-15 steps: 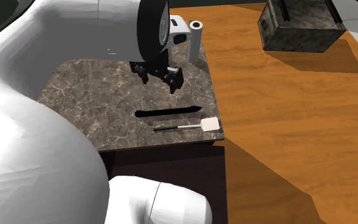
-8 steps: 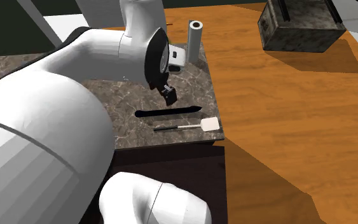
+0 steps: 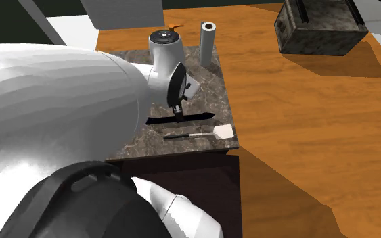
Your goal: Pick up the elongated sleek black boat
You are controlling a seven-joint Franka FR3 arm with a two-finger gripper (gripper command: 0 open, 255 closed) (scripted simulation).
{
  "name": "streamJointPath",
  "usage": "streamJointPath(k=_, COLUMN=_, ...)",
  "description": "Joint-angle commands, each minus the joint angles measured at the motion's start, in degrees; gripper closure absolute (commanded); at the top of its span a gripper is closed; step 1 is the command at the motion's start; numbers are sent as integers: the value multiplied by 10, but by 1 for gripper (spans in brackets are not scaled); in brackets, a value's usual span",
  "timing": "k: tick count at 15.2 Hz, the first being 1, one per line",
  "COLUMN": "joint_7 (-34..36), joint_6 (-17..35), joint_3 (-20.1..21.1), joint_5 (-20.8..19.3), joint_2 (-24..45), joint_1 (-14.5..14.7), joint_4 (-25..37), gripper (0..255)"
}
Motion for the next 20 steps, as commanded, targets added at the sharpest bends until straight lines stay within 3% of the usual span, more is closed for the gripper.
streamJointPath(k=1, joint_7=74, joint_6=50, joint_3=22, joint_5=-10, joint_2=46, joint_1=-29, joint_4=-4, gripper=0)
streamJointPath(k=9, joint_7=126, joint_6=144, joint_3=48, joint_5=-62, joint_2=135, joint_1=-61, joint_4=-15, gripper=0)
streamJointPath(k=11, joint_7=126, joint_6=144, joint_3=48, joint_5=-62, joint_2=135, joint_1=-60, joint_4=-15, gripper=0)
streamJointPath(k=12, joint_7=129, joint_6=145, joint_3=49, joint_5=-63, joint_2=136, joint_1=-60, joint_4=-14, gripper=255)
streamJointPath(k=20, joint_7=129, joint_6=145, joint_3=49, joint_5=-63, joint_2=137, joint_1=-60, joint_4=-14, gripper=255)
